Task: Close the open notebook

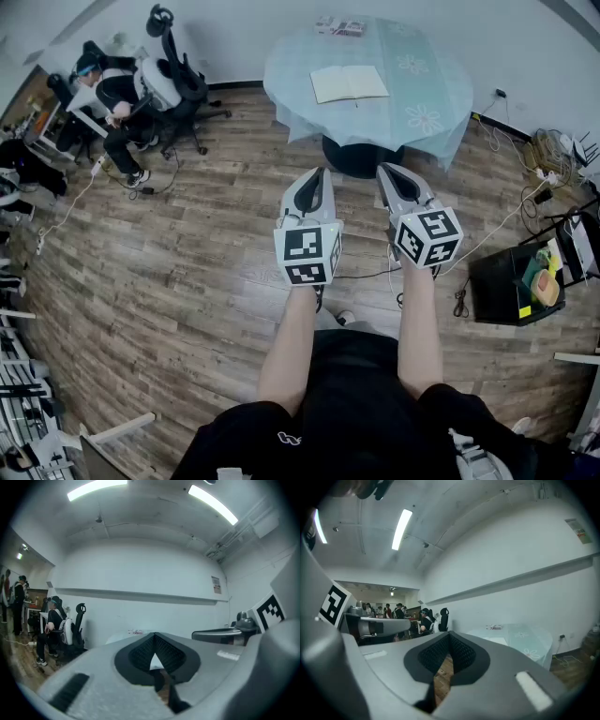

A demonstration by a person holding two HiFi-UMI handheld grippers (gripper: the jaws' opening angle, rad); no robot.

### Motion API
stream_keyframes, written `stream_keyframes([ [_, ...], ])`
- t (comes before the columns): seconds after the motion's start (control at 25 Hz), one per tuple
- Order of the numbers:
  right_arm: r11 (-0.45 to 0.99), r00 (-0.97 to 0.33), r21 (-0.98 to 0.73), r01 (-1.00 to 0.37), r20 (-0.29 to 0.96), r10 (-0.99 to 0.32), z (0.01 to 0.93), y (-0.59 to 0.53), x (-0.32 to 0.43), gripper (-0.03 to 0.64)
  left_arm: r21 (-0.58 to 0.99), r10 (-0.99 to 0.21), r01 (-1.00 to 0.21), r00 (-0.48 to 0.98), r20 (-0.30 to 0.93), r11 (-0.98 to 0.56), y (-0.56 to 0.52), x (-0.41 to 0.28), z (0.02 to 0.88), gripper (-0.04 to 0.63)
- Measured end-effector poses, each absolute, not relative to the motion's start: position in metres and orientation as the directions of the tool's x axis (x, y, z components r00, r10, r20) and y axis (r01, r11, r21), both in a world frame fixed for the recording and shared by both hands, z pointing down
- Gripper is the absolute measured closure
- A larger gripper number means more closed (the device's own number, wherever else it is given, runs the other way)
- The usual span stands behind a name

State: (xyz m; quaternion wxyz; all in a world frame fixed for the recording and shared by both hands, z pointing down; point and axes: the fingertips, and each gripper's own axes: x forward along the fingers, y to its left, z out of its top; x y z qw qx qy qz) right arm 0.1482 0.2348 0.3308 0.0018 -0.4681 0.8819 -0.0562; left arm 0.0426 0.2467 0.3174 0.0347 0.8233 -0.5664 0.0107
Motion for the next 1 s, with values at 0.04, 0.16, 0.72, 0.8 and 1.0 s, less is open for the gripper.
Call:
stream_keyframes([
  [0.04, 0.558, -0.563, -0.097, -0.824, 0.049, -0.825, 0.329, 0.234, 0.149, 0.607, 0.043, -0.931, -0.933, 0.359, 0.058, -0.357, 0.246, 0.044, 0.317, 0.592],
  [0.16, 0.567, -0.572, -0.085, -0.819, 0.045, -0.819, 0.325, 0.234, 0.151, 0.607, 0.043, -0.930, -0.932, 0.363, 0.062, -0.361, 0.246, 0.048, 0.315, 0.592],
  [0.72, 0.535, -0.535, -0.094, -0.840, -0.029, -0.844, 0.296, 0.218, 0.188, 0.606, 0.044, -0.932, -0.932, 0.361, 0.023, -0.359, 0.237, 0.059, 0.293, 0.592],
  [0.8, 0.538, -0.538, -0.091, -0.838, -0.031, -0.843, 0.294, 0.217, 0.187, 0.606, 0.049, -0.937, -0.936, 0.350, 0.020, -0.349, 0.235, 0.055, 0.292, 0.592],
  [1.0, 0.552, -0.552, -0.089, -0.829, -0.027, -0.833, 0.298, 0.206, 0.181, 0.606, 0.062, -0.942, -0.940, 0.336, 0.012, -0.335, 0.224, 0.046, 0.293, 0.592],
])
